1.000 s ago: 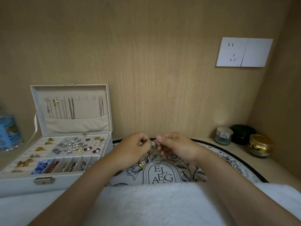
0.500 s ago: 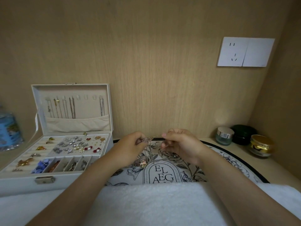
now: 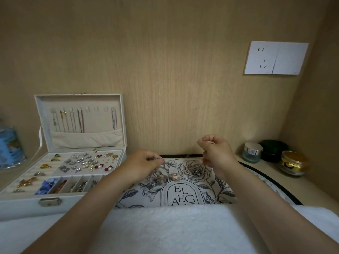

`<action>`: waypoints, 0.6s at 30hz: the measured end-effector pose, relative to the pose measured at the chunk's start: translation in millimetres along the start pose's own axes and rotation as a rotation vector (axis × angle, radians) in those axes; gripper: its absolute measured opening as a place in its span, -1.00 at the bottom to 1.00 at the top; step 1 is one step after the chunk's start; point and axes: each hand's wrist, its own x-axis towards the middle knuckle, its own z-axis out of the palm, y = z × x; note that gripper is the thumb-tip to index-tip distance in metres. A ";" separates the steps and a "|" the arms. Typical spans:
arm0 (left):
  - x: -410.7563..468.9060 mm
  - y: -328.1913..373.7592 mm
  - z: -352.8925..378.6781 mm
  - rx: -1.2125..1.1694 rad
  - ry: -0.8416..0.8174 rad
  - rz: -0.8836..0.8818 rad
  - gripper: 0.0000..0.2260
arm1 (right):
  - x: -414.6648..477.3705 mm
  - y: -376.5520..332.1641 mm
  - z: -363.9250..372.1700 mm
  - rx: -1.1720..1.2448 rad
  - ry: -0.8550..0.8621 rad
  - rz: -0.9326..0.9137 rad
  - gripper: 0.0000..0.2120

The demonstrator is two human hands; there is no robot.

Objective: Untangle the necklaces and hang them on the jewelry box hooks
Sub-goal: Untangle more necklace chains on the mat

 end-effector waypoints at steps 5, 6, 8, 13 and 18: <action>1.4 0.1 2.1 -0.013 0.063 -0.025 -0.85 | 0.5 -1.4 -5.4 -0.222 0.065 0.014 -0.73; 2.7 -0.6 1.9 -0.012 0.100 -0.037 -0.84 | 0.7 -2.1 -5.4 -0.227 0.107 0.043 -0.67; 5.4 -2.9 1.7 0.029 0.171 -0.070 -0.80 | 2.1 -3.7 -7.5 -0.064 0.120 0.175 -0.61; 7.8 -12.3 7.0 0.297 0.225 -0.056 -0.84 | 6.7 5.4 -18.3 0.141 0.114 0.345 -0.67; 5.4 -20.3 11.8 0.493 0.174 -0.041 -0.82 | 9.8 10.1 -19.6 0.082 0.032 0.377 -0.75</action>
